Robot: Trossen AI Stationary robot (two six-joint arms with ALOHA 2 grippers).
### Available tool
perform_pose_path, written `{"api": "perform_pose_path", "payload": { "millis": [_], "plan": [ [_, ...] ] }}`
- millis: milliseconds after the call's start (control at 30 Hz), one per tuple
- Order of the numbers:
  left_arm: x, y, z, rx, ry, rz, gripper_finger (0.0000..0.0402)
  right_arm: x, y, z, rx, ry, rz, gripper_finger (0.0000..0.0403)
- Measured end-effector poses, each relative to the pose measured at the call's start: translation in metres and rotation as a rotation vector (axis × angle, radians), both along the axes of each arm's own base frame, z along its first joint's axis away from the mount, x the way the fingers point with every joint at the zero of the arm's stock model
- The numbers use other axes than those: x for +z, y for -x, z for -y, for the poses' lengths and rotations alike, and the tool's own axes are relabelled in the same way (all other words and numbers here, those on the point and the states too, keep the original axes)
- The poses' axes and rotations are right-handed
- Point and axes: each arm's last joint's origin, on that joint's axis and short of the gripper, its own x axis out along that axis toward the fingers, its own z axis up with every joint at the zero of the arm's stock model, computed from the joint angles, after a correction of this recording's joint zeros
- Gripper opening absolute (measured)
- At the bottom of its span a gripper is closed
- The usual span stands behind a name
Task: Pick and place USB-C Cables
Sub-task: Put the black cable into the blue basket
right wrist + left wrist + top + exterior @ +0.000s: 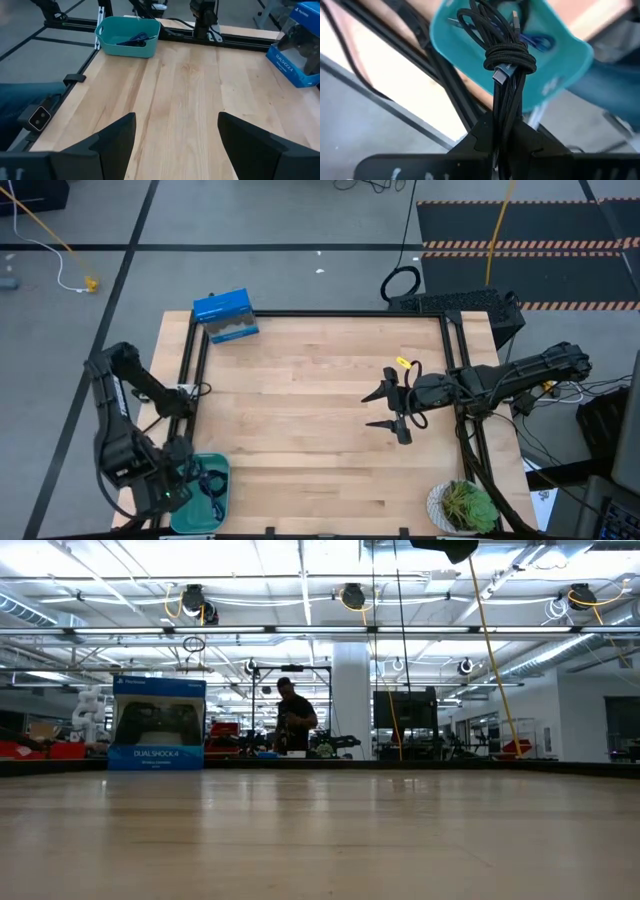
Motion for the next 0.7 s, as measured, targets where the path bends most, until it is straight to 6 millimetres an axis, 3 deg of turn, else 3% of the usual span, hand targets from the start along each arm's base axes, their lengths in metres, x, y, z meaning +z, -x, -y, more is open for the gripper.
{"api": "perform_pose_path", "payload": {
  "millis": [267, 700],
  "plan": [
    [-0.039, -0.002, 0.003, 0.029, -0.069, -0.039, 0.0031, 0.000, 0.000, 0.000, 0.001, 0.002, 0.000, 0.0274],
    [-0.092, -0.006, 0.010, 0.037, -0.033, -0.020, 0.0031, 0.000, 0.000, 0.000, -0.004, -0.008, -0.002, 0.0274]
  ]
}}
